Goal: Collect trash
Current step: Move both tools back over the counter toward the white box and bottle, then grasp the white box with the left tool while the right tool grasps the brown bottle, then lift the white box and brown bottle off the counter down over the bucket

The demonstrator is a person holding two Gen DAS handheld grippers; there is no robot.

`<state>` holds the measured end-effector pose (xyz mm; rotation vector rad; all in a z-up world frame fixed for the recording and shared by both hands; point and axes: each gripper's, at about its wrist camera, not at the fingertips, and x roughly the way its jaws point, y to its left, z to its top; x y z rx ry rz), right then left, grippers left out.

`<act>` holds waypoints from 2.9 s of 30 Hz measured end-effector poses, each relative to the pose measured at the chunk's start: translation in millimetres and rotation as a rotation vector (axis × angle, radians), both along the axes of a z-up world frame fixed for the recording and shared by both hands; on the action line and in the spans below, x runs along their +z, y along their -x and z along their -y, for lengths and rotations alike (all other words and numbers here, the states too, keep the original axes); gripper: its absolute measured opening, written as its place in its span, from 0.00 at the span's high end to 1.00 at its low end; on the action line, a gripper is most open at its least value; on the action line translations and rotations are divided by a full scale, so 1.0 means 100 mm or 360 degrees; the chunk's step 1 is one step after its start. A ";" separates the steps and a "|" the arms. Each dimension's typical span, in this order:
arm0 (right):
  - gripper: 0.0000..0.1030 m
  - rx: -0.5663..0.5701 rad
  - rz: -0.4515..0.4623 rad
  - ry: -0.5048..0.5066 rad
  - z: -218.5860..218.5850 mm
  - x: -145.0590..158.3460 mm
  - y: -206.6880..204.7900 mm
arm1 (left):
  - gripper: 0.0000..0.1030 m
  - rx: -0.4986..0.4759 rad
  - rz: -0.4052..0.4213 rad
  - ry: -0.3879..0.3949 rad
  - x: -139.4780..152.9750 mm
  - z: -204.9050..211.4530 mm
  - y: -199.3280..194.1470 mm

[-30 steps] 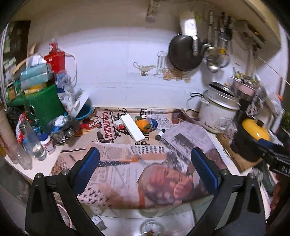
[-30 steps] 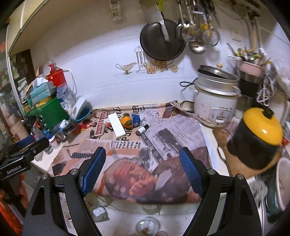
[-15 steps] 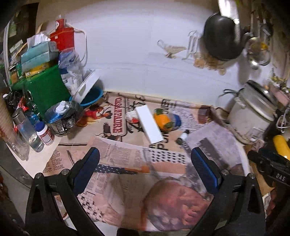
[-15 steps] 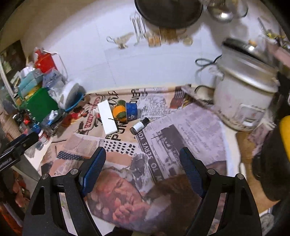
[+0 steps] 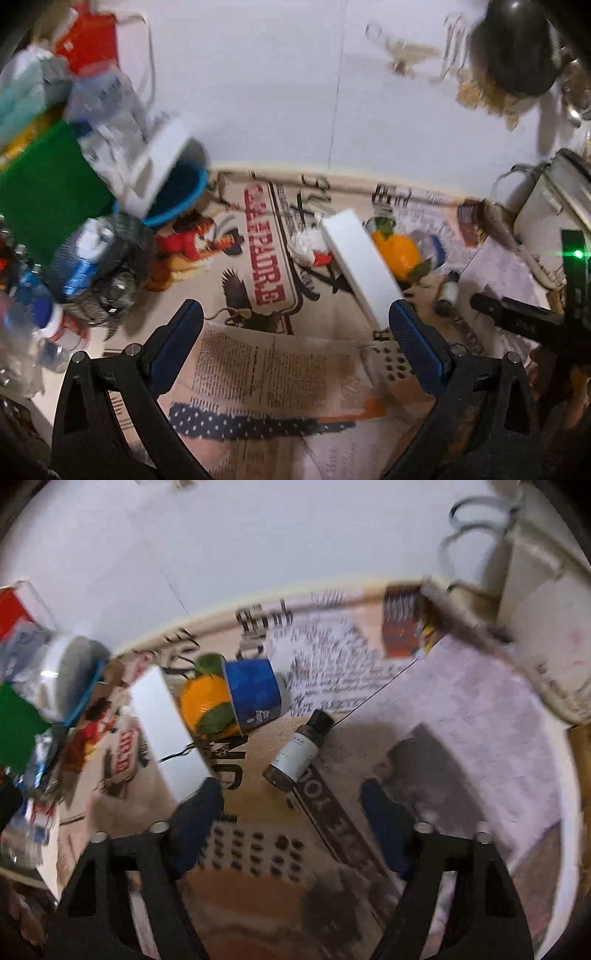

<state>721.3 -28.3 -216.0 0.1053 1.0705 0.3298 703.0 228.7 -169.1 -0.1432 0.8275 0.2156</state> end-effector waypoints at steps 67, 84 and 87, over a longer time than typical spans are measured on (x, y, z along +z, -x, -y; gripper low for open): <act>0.75 0.0228 0.0230 -0.0147 1.56 0.64 1.43 | 0.52 0.0171 0.0116 0.0132 0.17 1.66 1.34; 0.75 0.0084 0.0235 -0.0196 1.42 0.66 2.83 | 0.52 -0.0136 0.0064 0.0153 0.02 1.73 2.63; 0.75 0.0071 0.0235 -0.0185 1.32 0.62 3.12 | 0.52 -0.0186 0.0055 0.0133 -0.02 1.66 2.97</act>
